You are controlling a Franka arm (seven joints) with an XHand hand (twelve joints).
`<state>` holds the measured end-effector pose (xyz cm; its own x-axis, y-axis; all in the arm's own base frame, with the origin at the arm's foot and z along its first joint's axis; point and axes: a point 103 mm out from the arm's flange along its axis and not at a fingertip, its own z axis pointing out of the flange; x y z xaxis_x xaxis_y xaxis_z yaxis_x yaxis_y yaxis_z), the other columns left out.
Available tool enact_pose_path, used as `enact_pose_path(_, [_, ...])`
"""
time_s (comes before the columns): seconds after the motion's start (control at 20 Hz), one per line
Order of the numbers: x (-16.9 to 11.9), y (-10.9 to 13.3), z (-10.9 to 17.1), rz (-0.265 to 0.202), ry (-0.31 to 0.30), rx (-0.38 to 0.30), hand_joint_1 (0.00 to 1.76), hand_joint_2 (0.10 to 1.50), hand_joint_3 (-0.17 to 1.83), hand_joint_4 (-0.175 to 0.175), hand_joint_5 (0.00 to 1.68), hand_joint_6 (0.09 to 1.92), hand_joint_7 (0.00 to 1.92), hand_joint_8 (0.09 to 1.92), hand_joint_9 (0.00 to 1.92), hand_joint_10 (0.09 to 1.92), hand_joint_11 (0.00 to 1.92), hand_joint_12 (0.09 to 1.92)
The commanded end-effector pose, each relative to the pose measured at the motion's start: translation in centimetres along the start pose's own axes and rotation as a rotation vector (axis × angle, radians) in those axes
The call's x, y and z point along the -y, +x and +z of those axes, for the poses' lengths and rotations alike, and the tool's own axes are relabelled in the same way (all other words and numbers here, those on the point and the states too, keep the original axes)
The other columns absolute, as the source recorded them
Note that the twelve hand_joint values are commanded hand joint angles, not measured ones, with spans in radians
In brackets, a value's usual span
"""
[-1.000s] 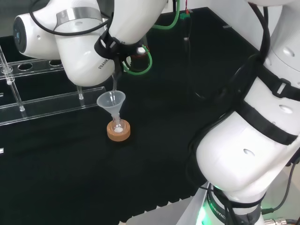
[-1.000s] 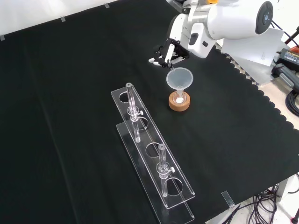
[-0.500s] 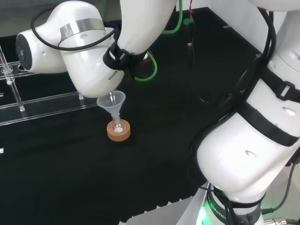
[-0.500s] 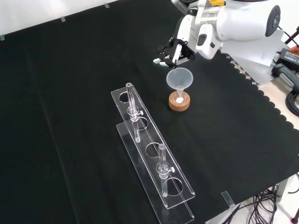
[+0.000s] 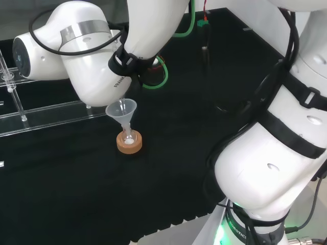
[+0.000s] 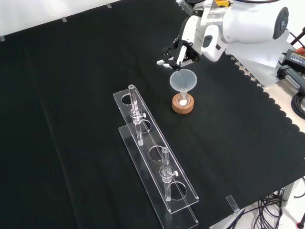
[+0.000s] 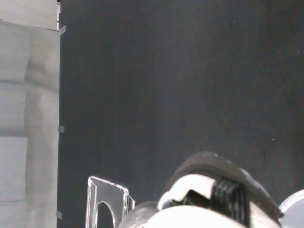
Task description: Pour all the NaCl from the weighing funnel into the round-bottom flask.
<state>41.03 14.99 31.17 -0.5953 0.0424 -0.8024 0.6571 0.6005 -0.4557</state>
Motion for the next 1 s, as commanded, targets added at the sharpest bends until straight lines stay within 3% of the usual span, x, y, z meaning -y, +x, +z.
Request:
enact_pose_path(0.05, [0.2,-0.7,0.4,0.031,0.01,-0.082,1.11,0.79,0.34,0.175,1.36,0.39,1.63,0.11,1.01,0.23,0.0,1.52])
enact_pose_path(0.25, [0.6,-1.0,1.0,0.057,-0.004,-0.163,1.11,0.79,0.35,0.175,1.36,0.39,1.63,0.11,1.03,0.24,0.0,1.52])
enact_pose_path(0.45, [1.1,-2.6,2.8,0.149,-0.03,-0.319,1.11,0.79,0.35,0.175,1.36,0.4,1.64,0.11,1.03,0.24,0.0,1.53])
enact_pose_path(0.65, [2.1,-3.6,5.3,0.205,-0.032,-0.388,1.11,0.78,0.37,0.175,1.35,0.42,1.64,0.11,1.03,0.23,0.0,1.54])
enact_pose_path(0.8, [4.1,-4.8,7.3,0.298,-0.085,-0.489,1.11,0.78,0.37,0.175,1.34,0.43,1.64,0.11,1.03,0.23,0.0,1.55])
enact_pose_path(0.95, [5.1,-5.1,9.1,0.363,-0.073,-0.545,1.11,0.78,0.38,0.175,1.34,0.43,1.64,0.11,1.03,0.23,0.0,1.55])
enact_pose_path(1.0, [6.0,-4.6,10.7,0.406,-0.053,-0.589,1.11,0.78,0.38,0.175,1.34,0.43,1.64,0.11,1.03,0.23,0.0,1.55])
